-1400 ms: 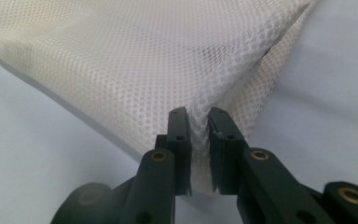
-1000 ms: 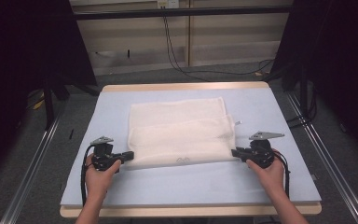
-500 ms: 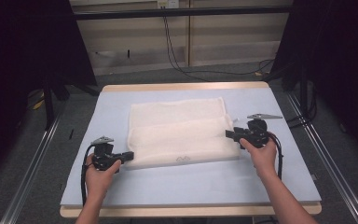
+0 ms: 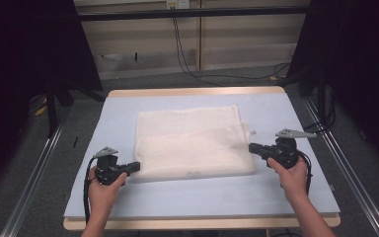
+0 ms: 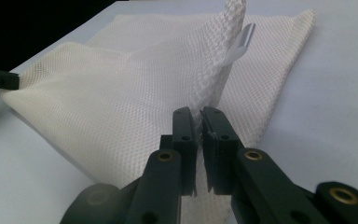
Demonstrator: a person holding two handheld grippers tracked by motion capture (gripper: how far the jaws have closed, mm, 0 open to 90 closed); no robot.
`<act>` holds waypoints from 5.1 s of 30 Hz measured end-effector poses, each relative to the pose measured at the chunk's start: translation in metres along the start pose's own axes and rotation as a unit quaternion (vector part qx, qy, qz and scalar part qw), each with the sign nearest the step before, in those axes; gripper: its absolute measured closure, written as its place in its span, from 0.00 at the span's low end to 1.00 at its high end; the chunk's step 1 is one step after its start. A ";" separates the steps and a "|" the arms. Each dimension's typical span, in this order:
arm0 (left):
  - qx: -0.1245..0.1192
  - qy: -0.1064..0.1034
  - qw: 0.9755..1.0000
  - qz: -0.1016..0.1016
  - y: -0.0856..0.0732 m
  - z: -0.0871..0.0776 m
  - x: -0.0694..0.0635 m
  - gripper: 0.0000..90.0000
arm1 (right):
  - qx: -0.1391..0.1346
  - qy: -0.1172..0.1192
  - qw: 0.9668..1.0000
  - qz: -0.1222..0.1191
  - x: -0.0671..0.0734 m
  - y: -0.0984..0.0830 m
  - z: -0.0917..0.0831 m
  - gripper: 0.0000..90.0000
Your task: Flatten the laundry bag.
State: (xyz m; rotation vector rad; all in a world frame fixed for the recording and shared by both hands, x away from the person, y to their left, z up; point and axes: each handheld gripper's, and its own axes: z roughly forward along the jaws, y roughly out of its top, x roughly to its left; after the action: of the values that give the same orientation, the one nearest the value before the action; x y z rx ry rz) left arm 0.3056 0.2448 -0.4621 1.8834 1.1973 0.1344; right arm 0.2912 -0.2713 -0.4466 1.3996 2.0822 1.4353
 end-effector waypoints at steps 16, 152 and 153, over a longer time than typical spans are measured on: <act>-0.002 0.018 0.999 -0.036 0.027 0.021 0.010 0.53 | 0.019 0.020 1.000 0.010 -0.005 -0.022 -0.007 0.93; 0.015 -0.019 0.998 -0.064 0.013 0.015 0.012 0.91 | 0.068 -0.013 0.996 -0.054 0.003 -0.018 0.007 0.91; 0.016 -0.021 0.998 -0.061 0.012 0.014 0.011 0.91 | 0.068 -0.010 0.996 -0.053 0.003 -0.020 0.005 0.91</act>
State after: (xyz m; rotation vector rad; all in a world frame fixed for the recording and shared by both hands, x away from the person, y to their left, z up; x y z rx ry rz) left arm 0.3272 0.2433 -0.4657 1.8276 1.2888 0.0097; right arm 0.2815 -0.2668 -0.4642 1.3234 2.2422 1.2555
